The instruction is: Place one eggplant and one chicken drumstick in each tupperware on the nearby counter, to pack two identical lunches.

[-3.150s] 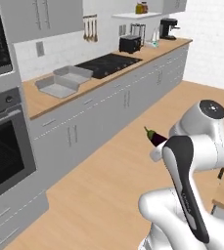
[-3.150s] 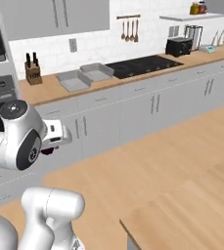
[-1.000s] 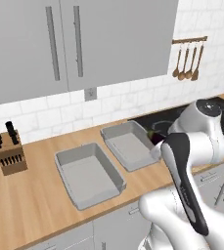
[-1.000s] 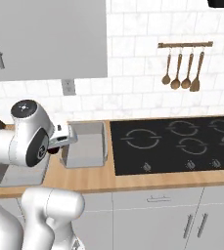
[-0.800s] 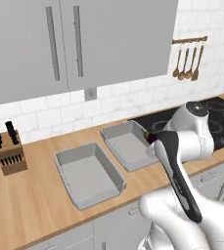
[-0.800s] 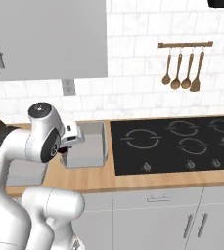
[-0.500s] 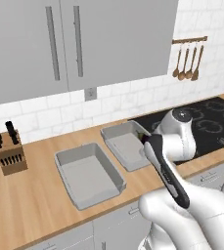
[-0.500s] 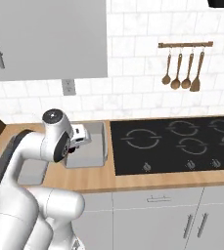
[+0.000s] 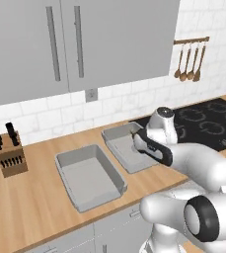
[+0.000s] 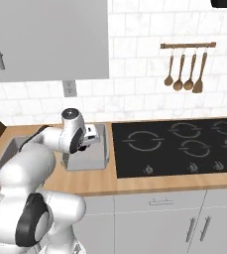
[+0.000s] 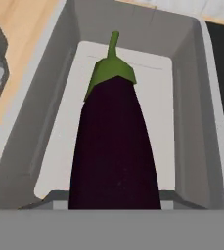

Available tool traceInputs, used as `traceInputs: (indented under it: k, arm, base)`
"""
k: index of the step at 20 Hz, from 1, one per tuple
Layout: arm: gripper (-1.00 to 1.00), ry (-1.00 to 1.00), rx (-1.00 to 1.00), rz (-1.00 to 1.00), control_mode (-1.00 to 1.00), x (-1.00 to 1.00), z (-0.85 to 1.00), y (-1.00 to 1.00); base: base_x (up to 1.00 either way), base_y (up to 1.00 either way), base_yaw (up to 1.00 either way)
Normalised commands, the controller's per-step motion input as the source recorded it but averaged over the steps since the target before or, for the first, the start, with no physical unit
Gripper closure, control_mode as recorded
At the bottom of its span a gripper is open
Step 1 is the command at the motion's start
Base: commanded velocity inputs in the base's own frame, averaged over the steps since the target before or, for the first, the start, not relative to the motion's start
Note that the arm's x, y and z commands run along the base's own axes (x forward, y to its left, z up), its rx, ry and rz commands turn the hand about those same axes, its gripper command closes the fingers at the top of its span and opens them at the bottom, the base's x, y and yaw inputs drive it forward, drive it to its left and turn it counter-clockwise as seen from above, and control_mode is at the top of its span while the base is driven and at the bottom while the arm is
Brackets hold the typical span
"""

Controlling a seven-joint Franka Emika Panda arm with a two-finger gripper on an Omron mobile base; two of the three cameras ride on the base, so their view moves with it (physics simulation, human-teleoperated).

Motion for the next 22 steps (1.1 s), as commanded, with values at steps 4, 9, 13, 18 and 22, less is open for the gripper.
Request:
traceInputs:
  k: [4, 9, 13, 18, 22]
  arm:
    - [-1.0, 0.19, 0.0, -0.02, -1.0, 1.0, -0.3, 0.03]
    - [-1.0, 0.0, -0.08, -0.1, -1.0, 0.66, -0.22, 0.0]
    - [-1.0, -0.01, -0.06, -0.06, -1.0, 0.07, -0.09, 0.29]
    - [-1.0, -0.08, 0.0, 0.0, -1.0, -0.79, 0.18, 0.34]
    - [-1.0, -0.07, 0.0, 0.0, -1.0, -1.0, 0.57, 0.24]
  base:
    - [0.0, 0.0, 0.0]
    - [0.0, 0.0, 0.0]
    - [0.0, 0.0, 0.0]
    - [0.0, 0.0, 0.0]
    - [0.0, 0.0, 0.0]
